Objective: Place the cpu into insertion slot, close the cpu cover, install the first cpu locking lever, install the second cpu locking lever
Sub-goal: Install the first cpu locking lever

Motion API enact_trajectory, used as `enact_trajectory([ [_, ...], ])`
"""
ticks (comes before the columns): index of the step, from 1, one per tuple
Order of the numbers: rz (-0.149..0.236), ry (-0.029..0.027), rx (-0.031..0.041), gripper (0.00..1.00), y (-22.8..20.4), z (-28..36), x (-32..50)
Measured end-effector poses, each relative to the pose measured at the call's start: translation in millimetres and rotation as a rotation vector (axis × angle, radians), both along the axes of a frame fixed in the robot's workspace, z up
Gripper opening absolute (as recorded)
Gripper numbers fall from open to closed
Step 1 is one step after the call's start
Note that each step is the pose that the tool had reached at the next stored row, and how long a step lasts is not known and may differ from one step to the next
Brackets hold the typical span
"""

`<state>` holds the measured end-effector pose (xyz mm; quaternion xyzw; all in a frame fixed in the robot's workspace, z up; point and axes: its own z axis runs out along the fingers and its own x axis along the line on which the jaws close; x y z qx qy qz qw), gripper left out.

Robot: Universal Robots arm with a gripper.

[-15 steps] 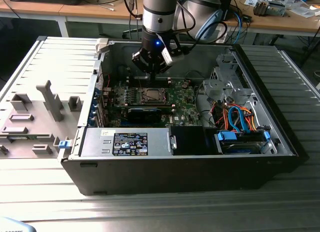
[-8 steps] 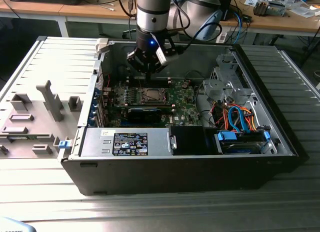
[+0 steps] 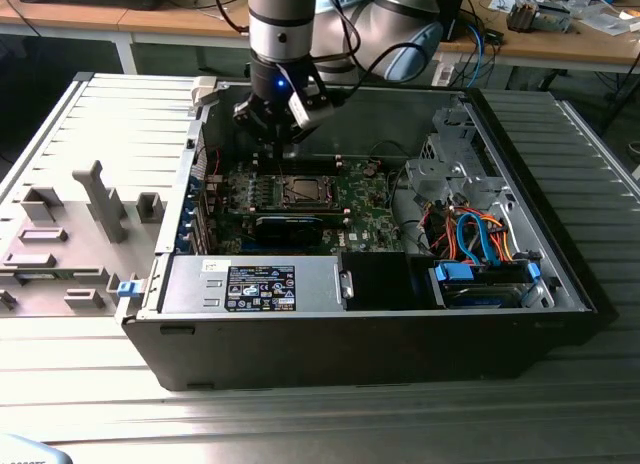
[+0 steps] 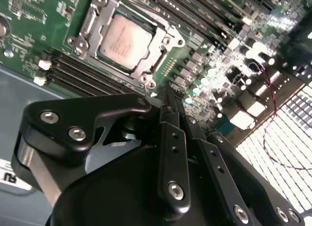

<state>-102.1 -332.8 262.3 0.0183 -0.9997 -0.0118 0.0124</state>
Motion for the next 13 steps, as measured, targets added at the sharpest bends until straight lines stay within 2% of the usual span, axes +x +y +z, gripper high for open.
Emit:
enact_trajectory([
  [7,0.003,-0.0016,0.0003,0.11,6.9,0.4,-11.3],
  [8,0.005,-0.0016,0.0010,0.11,10.3,0.4,-13.0],
  [10,0.006,-0.0017,0.0012,0.11,14.2,0.3,-14.0],
  [11,0.007,-0.0016,0.0013,0.11,18.6,0.4,-15.0],
  [12,0.007,-0.0015,0.0027,0.11,21.4,0.4,-15.7],
  [13,0.010,-0.0016,0.0073,0.11,23.2,0.4,-16.4],
])
